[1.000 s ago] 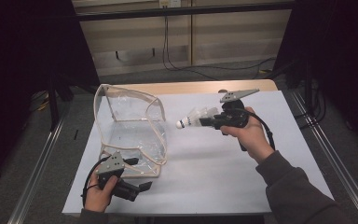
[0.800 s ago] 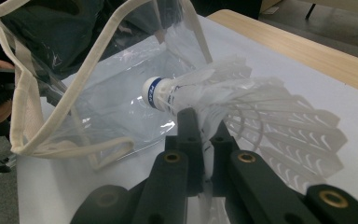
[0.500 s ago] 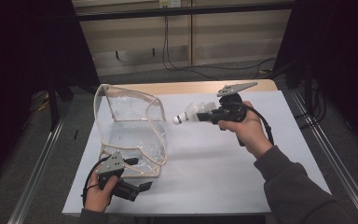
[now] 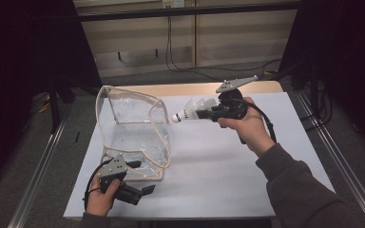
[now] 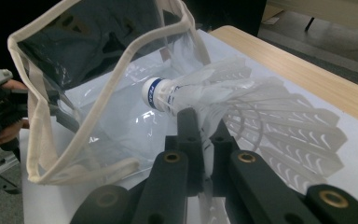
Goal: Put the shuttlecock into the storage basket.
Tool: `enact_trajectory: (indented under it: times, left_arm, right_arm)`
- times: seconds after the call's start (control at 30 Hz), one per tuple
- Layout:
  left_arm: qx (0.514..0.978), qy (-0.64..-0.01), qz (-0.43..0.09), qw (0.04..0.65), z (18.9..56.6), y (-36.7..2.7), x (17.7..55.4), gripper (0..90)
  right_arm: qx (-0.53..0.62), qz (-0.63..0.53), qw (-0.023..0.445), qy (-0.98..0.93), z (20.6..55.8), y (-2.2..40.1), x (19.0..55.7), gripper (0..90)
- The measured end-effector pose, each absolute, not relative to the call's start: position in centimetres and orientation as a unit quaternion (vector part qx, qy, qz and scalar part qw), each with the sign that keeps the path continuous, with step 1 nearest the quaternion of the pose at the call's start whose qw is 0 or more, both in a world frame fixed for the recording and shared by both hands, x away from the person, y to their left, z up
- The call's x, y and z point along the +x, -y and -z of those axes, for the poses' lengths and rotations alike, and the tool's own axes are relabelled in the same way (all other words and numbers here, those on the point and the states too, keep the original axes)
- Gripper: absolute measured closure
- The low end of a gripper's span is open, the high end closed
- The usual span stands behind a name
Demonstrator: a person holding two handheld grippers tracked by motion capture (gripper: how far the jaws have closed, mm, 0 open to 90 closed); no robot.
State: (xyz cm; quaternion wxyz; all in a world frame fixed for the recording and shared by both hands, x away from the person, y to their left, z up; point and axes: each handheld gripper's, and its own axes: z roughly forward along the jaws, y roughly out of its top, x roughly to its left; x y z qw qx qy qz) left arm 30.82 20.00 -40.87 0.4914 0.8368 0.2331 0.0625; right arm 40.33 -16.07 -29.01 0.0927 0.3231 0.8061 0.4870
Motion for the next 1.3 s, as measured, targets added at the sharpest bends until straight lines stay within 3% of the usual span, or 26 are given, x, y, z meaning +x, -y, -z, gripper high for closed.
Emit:
enact_trajectory:
  times: [1.3]
  left_arm:
    - [0.839, -0.230, -0.062, 0.490, 40.9, -20.0, 30.8, 2.0]
  right_arm:
    - [0.299, -0.487, 0.096, -0.815, 26.1, 10.0, 41.5, 88.4]
